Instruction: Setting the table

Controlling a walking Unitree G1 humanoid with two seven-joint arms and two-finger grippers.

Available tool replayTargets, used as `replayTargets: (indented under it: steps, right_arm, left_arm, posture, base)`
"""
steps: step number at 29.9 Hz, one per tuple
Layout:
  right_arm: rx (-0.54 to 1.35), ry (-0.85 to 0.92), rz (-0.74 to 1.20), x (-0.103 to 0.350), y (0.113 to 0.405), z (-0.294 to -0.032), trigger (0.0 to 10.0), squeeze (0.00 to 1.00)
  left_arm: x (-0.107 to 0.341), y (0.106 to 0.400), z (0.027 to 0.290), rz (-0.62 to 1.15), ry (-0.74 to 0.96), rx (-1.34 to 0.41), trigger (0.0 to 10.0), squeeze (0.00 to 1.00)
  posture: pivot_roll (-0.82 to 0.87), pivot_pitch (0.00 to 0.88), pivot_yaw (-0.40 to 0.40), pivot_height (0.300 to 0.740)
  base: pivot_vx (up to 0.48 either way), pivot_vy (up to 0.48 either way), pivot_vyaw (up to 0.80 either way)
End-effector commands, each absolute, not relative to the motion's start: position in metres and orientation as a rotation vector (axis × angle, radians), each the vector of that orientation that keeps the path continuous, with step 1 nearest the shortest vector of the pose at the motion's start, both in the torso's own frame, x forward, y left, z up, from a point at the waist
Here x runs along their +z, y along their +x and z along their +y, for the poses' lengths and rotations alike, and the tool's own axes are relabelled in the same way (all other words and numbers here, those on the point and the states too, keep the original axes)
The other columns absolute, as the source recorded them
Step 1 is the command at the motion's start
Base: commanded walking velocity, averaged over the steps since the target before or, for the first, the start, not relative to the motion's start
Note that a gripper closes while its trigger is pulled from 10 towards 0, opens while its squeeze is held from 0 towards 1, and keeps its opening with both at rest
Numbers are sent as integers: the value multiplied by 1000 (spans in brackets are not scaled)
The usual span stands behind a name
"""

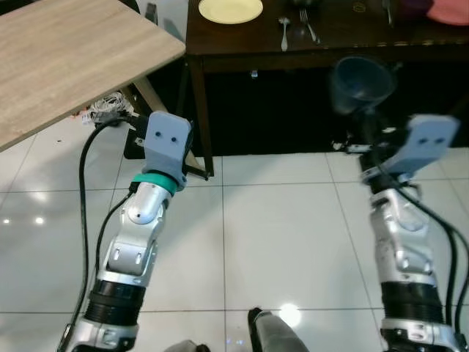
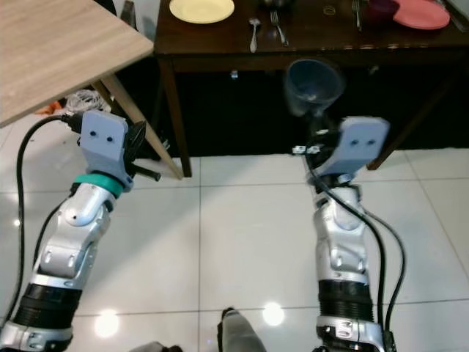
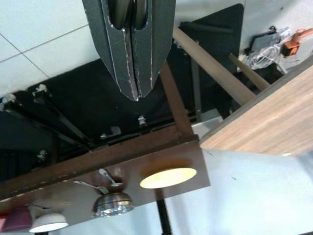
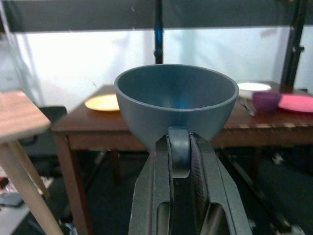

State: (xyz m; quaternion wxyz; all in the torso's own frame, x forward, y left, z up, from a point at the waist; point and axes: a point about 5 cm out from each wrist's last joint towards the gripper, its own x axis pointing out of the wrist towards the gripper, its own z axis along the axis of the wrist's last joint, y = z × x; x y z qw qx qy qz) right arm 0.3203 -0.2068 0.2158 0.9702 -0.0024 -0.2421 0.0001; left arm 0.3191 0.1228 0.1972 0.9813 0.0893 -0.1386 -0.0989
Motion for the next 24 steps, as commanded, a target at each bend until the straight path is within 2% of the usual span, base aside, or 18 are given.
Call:
replayTargets:
  steps: [1, 3, 9, 13, 24]
  right_arm:
    - [22, -7, -473, 210, 320, -200, 10000, 0]
    - [27, -6, -472, 210, 320, -198, 10000, 0]
    - [58, 7, -469, 206, 319, -186, 10000, 0]
    - [94, 19, -476, 206, 320, -175, 10000, 0]
    - [105, 19, -470, 205, 321, -172, 10000, 0]
  left_arm:
    - [192, 318, 126, -259, 183, -193, 10000, 0]
    - [192, 318, 126, -259, 183, -193, 10000, 0]
    - [194, 319, 128, -277, 192, -169, 10000, 0]
    - [198, 322, 131, -295, 211, -144, 10000, 0]
    - [199, 322, 129, -303, 212, -150, 10000, 0]
  posture:
    - [-30, 87, 110, 740]
    - [-30, 87, 110, 740]
    - [-29, 86, 114, 740]
    - [-28, 85, 115, 740]
    - [-28, 85, 111, 740]
  base:
    - [0, 0, 0]
    - [0, 0, 0]
    - [0, 0, -579]
    - [480, 0, 0]
    - [480, 0, 0]
